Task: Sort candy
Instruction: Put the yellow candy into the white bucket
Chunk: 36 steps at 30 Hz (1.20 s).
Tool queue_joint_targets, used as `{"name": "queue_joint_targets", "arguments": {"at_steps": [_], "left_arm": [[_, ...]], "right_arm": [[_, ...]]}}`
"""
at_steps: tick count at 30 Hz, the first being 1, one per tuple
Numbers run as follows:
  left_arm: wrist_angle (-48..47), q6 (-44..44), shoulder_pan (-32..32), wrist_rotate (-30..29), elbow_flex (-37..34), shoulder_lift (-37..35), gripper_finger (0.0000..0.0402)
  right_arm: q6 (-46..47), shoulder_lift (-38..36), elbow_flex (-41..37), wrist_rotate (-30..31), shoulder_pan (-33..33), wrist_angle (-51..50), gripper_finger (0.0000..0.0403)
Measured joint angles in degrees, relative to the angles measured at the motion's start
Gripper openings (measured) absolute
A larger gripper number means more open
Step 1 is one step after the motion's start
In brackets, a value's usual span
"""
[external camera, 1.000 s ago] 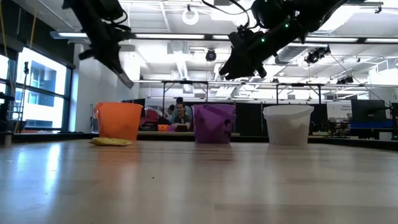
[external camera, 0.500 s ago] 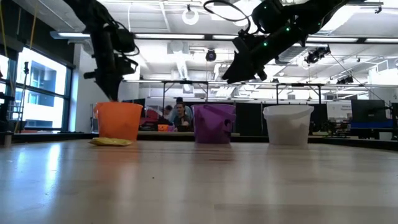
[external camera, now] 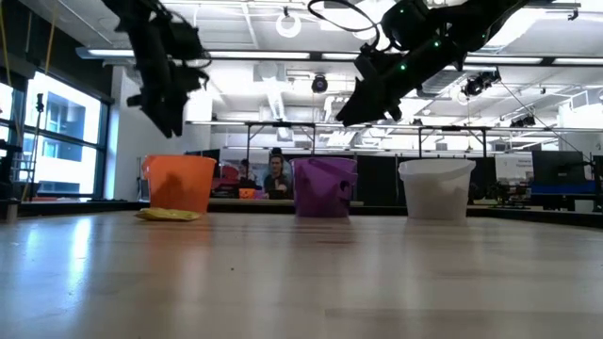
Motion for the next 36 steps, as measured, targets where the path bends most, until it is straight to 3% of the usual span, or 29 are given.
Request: {"name": "queue_joint_targets", "arguments": {"at_steps": [4, 12, 20, 24, 30, 36], "left_arm": [[-4.62, -3.11, -7.38, 0.30, 0.00, -4.42, 0.0143], [-7.62, -19.79, -23.58, -5.44, 0.00, -7.90, 0.0142], [-10.70, -39.57, -33.63, 1.44, -5.90, -7.87, 0.0142], [-7.97, -47.78, -35.70, 2.23, -13.64, -7.86, 0.0142], [4.70, -54.13, -34.82, 6.60, -24.37, -7.84, 0.0148], [13.77, -57.64, -31.96, 3.56, -29.89, -6.87, 0.0178]], "right_arm": [[-2.13, 0.00, 0.00, -0.41, -0.22, -0.75, 0.0138], [-2.96, 0.00, 0.00, -3.83, -2.93, -0.82, 0.0138], [-3.81, 0.00, 0.00, -7.98, -4.79, -0.82, 0.0138], [-3.84, 0.00, 0.00, -8.19, -4.76, -0.84, 0.0138], [-5.30, 0.00, 0.00, -8.61, -4.76, -0.84, 0.0138], [-4.88, 0.00, 0.00, -9.46, -4.76, -0.84, 0.0138]]}}
